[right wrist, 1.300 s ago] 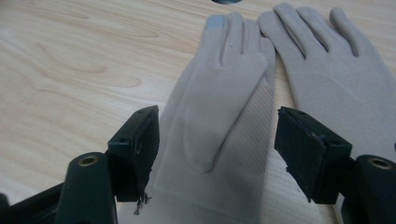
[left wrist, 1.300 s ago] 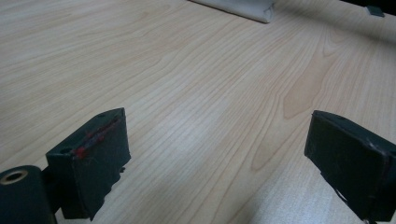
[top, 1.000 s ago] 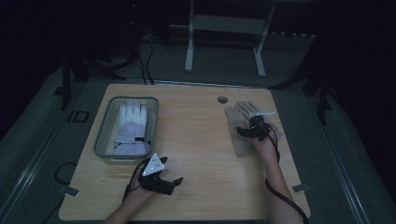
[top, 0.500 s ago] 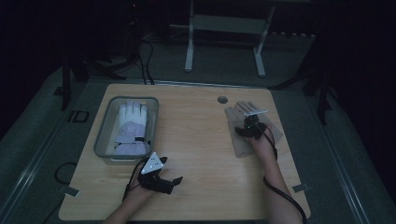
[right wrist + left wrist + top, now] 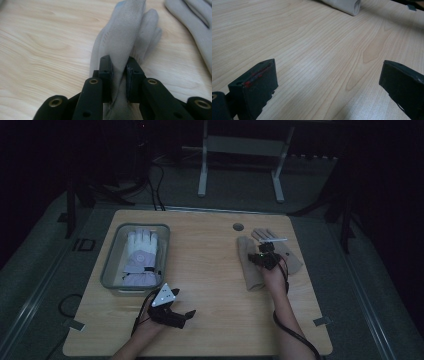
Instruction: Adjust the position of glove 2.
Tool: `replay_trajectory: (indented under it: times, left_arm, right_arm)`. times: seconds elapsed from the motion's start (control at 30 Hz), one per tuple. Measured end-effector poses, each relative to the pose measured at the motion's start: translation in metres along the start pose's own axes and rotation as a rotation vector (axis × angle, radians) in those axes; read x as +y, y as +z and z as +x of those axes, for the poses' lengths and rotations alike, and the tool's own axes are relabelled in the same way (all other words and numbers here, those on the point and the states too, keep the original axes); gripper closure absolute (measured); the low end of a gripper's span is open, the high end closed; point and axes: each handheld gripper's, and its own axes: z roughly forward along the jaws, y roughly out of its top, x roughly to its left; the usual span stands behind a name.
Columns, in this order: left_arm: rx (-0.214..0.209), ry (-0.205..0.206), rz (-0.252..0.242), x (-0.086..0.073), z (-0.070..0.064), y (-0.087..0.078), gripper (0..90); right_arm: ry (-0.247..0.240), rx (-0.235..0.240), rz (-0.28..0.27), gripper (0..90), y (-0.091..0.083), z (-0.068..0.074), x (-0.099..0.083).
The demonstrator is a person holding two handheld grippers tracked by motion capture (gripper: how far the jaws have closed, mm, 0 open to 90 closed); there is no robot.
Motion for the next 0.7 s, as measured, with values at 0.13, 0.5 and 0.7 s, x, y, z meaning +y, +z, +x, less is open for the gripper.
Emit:
replay_trajectory:
  times: [0.13,0.5,0.7]
  left_arm:
    - [0.002,0.005,-0.001,-0.001,-0.001,-0.001,1.9]
    - [0.009,0.007,0.000,-0.001,-0.001,-0.001,1.9]
    - [0.005,0.003,-0.005,-0.001,-0.001,-0.001,1.9]
  right_arm:
    - [0.021,0.024,-0.038,77.9,-0.012,0.019,0.008]
    - [0.023,0.077,-0.132,77.7,-0.037,0.064,0.028]
    - [0.033,0.108,-0.162,77.6,-0.043,0.083,0.031]
